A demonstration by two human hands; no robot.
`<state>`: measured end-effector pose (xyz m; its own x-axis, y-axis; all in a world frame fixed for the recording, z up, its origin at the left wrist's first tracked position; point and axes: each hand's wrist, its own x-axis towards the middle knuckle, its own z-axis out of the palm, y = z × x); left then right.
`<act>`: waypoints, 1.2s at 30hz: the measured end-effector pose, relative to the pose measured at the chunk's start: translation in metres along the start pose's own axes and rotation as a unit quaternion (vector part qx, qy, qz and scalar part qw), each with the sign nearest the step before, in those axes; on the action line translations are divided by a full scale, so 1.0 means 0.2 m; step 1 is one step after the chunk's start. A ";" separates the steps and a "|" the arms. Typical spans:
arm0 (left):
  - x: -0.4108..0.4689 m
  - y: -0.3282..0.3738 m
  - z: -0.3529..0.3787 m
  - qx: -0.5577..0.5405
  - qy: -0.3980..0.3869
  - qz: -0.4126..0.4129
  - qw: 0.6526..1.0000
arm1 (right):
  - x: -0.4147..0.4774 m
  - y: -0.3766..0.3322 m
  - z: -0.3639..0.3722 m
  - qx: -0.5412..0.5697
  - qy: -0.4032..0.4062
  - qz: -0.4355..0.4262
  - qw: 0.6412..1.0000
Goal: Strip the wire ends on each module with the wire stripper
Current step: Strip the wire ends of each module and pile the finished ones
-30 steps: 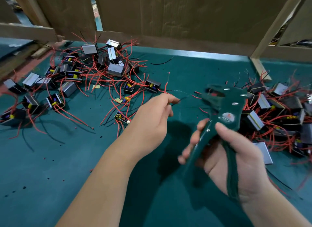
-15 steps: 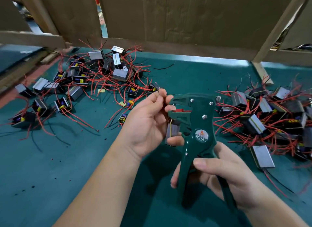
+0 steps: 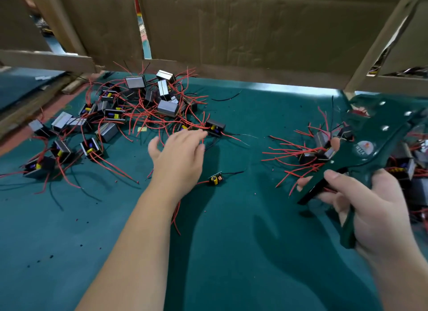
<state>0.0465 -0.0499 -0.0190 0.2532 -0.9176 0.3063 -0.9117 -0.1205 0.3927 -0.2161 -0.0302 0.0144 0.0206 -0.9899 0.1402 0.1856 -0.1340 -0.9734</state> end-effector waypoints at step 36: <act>-0.08 0.23 -0.14 -0.426 0.006 0.030 0.904 | -0.02 0.01 0.07 0.196 -0.186 0.205 0.941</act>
<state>0.0086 -0.0304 0.0186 0.2199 -0.9083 0.3558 -0.3449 0.2688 0.8993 -0.2022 -0.0251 0.0137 0.4981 -0.8604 -0.1081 0.4339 0.3553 -0.8280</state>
